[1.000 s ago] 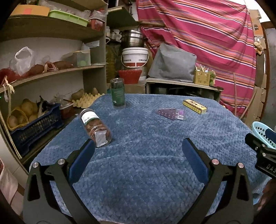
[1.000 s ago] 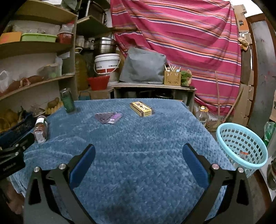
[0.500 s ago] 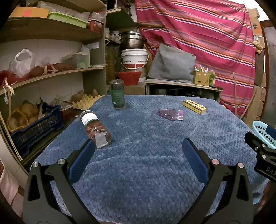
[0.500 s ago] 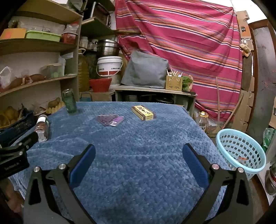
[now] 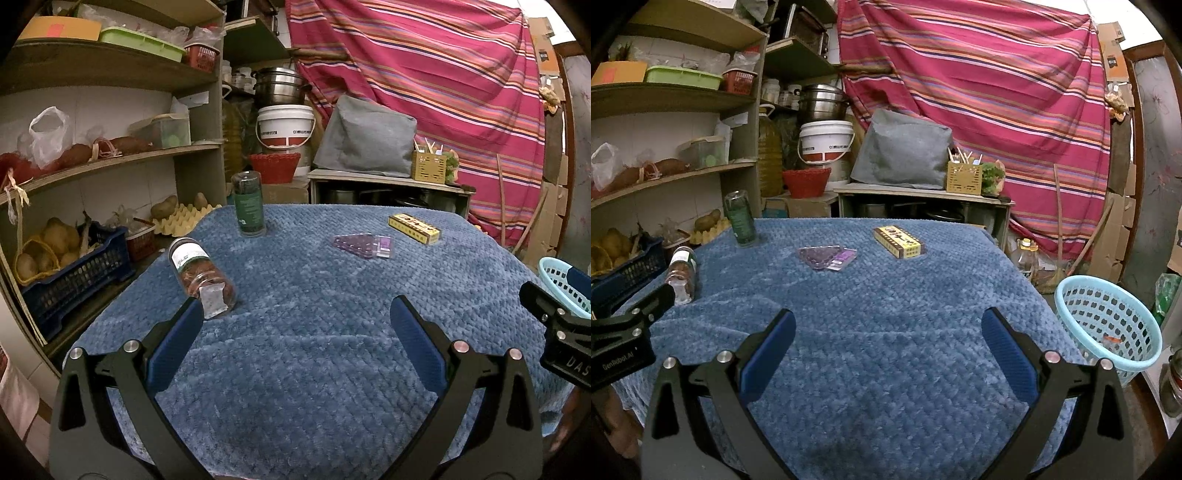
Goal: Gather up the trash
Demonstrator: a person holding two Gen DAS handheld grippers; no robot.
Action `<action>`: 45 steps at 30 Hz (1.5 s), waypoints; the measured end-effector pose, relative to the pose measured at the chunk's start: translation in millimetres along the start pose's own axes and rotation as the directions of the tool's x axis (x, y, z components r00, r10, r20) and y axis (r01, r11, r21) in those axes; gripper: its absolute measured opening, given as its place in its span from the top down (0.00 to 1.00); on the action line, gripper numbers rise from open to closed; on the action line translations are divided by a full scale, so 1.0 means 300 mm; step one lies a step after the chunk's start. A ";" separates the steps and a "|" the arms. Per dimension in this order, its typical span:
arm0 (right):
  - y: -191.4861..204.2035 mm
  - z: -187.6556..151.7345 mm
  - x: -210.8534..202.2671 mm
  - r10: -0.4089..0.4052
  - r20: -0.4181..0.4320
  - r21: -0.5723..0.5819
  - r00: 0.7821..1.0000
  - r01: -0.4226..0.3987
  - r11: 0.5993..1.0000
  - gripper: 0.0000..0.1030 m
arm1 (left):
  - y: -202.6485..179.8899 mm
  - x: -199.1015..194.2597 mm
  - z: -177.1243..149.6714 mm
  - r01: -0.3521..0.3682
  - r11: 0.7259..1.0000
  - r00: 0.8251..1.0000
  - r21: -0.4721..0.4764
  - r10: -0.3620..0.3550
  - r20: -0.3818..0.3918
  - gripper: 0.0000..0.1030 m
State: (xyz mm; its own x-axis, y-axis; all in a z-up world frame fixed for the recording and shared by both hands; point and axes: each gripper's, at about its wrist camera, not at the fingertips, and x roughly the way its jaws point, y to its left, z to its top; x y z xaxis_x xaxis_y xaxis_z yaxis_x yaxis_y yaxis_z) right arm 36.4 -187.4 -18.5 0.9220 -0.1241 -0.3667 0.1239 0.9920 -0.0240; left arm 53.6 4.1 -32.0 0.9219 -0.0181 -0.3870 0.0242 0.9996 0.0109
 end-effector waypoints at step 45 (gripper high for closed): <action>0.018 0.006 0.002 0.006 0.004 0.003 1.000 -0.006 1.000 0.04 | 0.001 -0.007 0.006 -0.009 1.000 1.000 0.002 0.009 0.009 0.05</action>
State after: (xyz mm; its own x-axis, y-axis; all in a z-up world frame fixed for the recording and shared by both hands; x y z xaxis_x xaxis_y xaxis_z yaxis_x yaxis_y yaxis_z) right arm 38.4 -182.2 -17.4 0.9242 -0.1185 -0.3630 0.1197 0.9926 -0.0193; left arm 52.2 4.4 -29.6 0.9257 -0.0098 -0.3782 0.0170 0.9997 0.0157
